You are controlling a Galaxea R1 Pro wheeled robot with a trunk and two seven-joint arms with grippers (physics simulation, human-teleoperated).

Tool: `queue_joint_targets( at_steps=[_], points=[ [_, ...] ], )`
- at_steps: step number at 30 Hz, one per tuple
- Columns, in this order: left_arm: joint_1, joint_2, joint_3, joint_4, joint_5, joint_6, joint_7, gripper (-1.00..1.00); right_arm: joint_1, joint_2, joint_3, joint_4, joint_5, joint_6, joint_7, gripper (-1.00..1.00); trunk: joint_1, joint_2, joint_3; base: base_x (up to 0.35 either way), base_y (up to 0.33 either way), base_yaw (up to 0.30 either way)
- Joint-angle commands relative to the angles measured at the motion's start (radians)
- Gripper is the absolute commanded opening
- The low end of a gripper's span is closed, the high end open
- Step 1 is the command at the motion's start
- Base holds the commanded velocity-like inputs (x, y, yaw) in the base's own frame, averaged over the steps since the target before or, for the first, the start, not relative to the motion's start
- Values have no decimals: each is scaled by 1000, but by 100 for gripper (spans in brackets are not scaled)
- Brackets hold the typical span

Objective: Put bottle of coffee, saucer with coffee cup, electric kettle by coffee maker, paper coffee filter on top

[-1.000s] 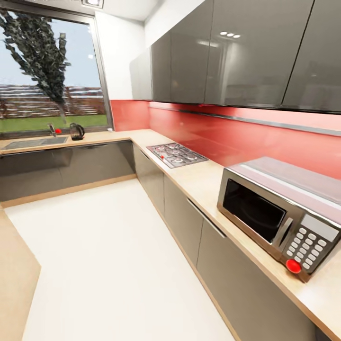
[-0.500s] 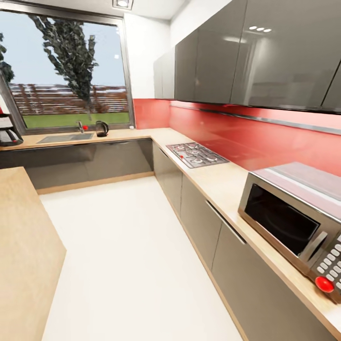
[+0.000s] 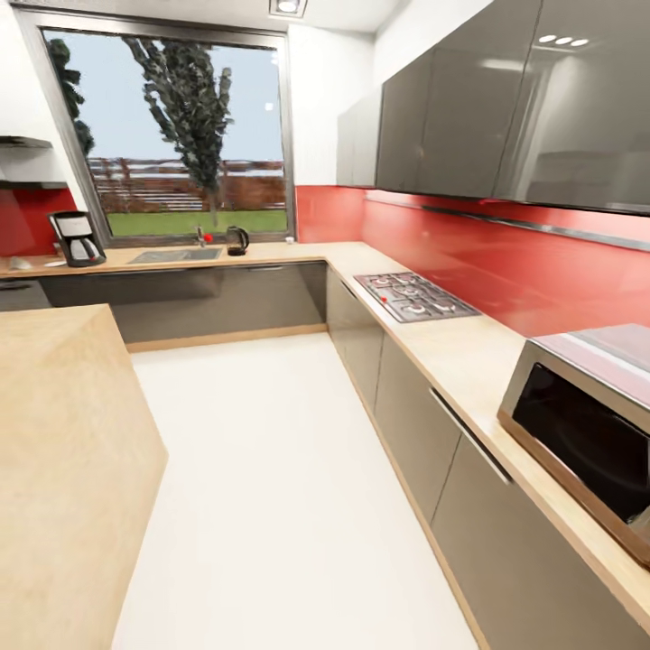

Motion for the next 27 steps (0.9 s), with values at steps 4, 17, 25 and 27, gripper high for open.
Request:
queue_joint_targets(
  at_steps=[4,17,25,27],
  points=[
    [-1,0,3,2,0,-4,0,100,0,0,0,1,1,-3,0,100,-15,27,8,0,0,276],
    [-1,0,3,2,2,-4,0,100,0,0,0,1,1,-3,0,100,-38,69,23,0,0,183],
    [-1,0,3,-3,1,-4,0,100,0,-1,0,2,1,-3,0,100,-38,69,23,0,0,3],
    [-1,4,3,-27,0,-4,0,100,0,-5,-1,1,1,-3,0,100,-38,69,23,0,0,0]
  ],
)
